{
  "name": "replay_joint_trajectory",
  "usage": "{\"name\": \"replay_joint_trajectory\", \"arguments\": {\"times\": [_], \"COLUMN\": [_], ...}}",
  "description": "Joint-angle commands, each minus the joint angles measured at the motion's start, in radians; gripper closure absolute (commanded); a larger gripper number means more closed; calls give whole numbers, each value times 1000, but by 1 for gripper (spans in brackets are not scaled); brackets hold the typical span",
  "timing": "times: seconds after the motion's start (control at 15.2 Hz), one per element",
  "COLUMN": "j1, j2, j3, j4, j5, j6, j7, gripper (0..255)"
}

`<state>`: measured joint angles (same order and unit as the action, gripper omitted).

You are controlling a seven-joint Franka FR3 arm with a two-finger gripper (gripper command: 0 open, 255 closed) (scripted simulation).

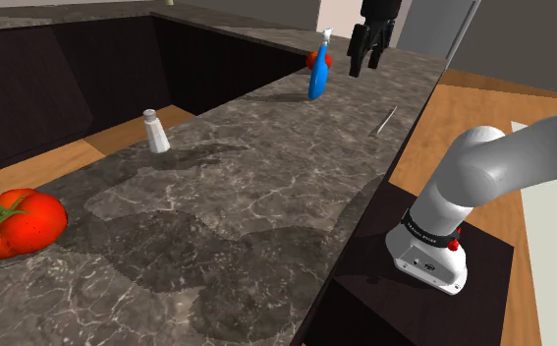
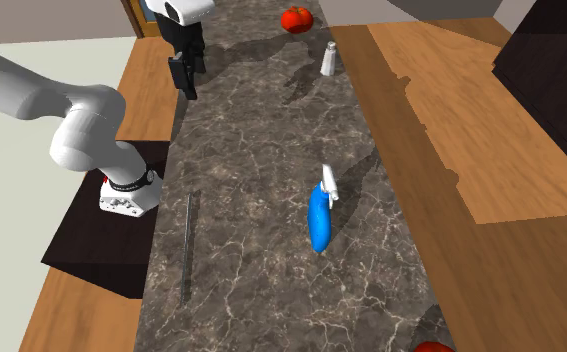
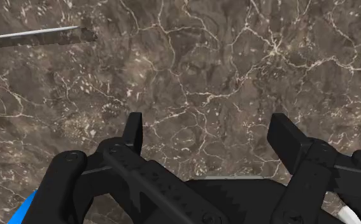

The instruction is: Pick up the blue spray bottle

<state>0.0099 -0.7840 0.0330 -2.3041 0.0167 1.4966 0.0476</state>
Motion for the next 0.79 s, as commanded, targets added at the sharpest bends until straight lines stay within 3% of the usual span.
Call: {"name": "replay_joint_trajectory", "arguments": {"times": [0.0, 0.73], "j1": [0, -128], "j2": [0, 501], "j3": [0, -51], "j4": [0, 393], "j5": [0, 98], "j6": [0, 1], "j7": [0, 300], "gripper": [0, 0]}}
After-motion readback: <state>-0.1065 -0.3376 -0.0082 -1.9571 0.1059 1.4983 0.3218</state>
